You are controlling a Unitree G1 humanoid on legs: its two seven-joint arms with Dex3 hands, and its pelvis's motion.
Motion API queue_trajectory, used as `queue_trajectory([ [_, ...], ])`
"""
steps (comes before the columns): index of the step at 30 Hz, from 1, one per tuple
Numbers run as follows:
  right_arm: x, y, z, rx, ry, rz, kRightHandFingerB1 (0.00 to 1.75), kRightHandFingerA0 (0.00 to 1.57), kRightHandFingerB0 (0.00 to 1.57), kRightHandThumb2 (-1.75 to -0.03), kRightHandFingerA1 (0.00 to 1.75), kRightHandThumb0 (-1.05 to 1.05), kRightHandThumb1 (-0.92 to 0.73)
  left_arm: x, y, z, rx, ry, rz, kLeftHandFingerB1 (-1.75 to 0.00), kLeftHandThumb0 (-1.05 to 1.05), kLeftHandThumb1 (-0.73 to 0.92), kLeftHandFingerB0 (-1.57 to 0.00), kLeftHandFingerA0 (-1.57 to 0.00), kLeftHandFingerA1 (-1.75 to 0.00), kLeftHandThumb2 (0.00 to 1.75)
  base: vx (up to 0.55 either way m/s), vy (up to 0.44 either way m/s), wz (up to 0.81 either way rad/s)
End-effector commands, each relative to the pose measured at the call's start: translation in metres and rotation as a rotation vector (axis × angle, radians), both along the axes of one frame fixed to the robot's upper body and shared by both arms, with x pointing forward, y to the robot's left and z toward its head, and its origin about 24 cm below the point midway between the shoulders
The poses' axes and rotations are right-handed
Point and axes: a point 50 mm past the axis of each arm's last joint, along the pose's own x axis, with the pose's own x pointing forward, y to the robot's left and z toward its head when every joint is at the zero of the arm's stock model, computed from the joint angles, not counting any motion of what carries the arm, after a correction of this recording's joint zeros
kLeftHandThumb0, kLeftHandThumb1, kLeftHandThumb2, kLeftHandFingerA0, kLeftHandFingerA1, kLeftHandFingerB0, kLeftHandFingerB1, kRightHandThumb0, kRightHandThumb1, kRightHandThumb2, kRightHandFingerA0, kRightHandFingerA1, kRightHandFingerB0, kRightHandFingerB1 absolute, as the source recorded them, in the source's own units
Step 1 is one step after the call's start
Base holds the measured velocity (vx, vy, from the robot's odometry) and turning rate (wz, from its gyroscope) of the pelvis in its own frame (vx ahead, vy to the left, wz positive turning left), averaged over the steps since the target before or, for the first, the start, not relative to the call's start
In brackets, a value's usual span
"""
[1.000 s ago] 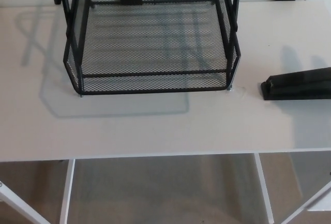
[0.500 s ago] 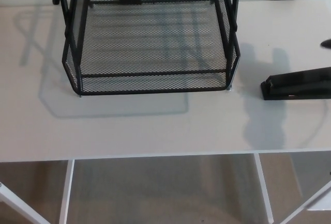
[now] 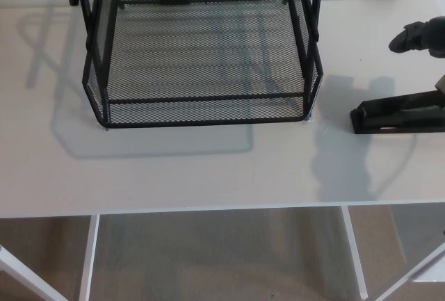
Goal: The robot walks towards a desk on which a file tray is kept in the middle and a stapler is kept to its right. The robot lifts the stapler using its right hand and places it on the file tray.
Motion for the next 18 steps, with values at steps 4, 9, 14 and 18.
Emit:
queue_trajectory([
  [4, 0.002, 0.000, -0.006, -0.108, 0.053, 0.033, 0.26, 0.00, 0.08, -0.74, 0.00, -0.68, -0.39, 0.005, -0.001, 0.001, 0.022, -0.003, -0.038, -0.28, -0.62, 0.70, -0.15, -0.40, -0.50, 0.62, 0.00, 0.000, 0.00],
  [9, -0.010, -0.004, -0.037, -0.261, 0.014, 0.143, 0.31, 0.00, 0.13, -0.54, 0.32, -0.56, -0.46, 0.006, -0.001, 0.002, 0.018, -0.012, -0.038, -0.29, -0.62, 0.71, -0.17, -0.41, -0.54, 0.61, 0.00, 0.000, 0.00],
  [14, -0.022, -0.009, -0.053, -0.313, 0.041, 0.201, 0.31, 0.00, 0.13, -0.55, 0.29, -0.58, -0.48, 0.005, -0.002, 0.000, 0.027, 0.005, -0.061, -0.28, -0.61, 0.73, -0.18, -0.40, -0.49, 0.62, 0.00, 0.000, 0.00],
  [18, -0.025, -0.008, -0.061, -0.332, 0.075, 0.197, 0.35, 0.05, 0.12, -0.69, 0.29, -0.55, -0.46, 0.006, -0.002, 0.001, 0.023, 0.003, -0.055, -0.29, -0.61, 0.71, -0.20, -0.47, -0.63, 0.62, 0.00, 0.000, 0.00],
])
